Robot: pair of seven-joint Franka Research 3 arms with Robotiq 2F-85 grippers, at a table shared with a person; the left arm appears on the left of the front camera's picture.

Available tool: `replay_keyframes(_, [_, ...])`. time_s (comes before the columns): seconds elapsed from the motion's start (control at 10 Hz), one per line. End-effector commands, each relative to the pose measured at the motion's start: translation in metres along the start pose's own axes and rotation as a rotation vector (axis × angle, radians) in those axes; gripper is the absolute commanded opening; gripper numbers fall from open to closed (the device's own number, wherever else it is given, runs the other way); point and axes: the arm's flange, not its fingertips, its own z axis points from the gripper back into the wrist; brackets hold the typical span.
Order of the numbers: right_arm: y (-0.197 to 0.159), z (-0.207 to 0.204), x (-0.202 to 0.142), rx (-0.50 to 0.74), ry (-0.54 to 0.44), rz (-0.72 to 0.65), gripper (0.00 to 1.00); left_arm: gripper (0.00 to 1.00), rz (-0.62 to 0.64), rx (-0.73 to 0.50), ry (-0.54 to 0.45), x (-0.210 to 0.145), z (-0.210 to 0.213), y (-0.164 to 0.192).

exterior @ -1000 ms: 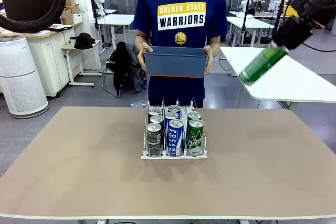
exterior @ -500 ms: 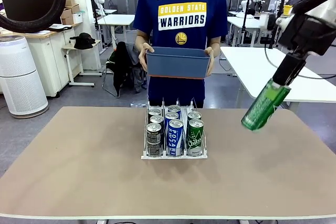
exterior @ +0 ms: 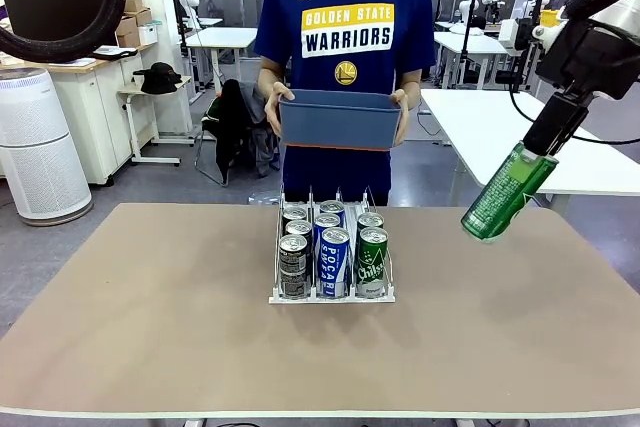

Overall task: Fill the beverage cans into the dispenser.
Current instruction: Place the picked Sprite in the line of the Automatic Can Dispenser with the same cans.

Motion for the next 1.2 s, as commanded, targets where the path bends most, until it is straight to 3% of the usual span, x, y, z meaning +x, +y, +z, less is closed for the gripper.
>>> replay_keyframes(0.0, [-0.001, 0.0, 0.001, -0.019, -0.013, -0.016, 0.58, 1.0, -0.009, 0.002, 0.003, -0.002, 0.001, 0.001])
replay_keyframes(0.2, [0.0, 0.0, 0.0, -0.001, -0.002, 0.0, 0.58, 1.0, -0.009, 0.002, 0.003, -0.002, 0.001, 0.001])
replay_keyframes(0.6, [0.046, -0.058, -0.023, -0.18, -0.201, -0.11, 0.58, 1.0, -0.009, 0.002, 0.003, -0.002, 0.001, 0.001])
replay_keyframes(1.1, [0.047, -0.142, 0.001, -0.358, -0.197, -0.107, 0.58, 1.0, -0.009, 0.002, 0.003, -0.002, 0.001, 0.001])
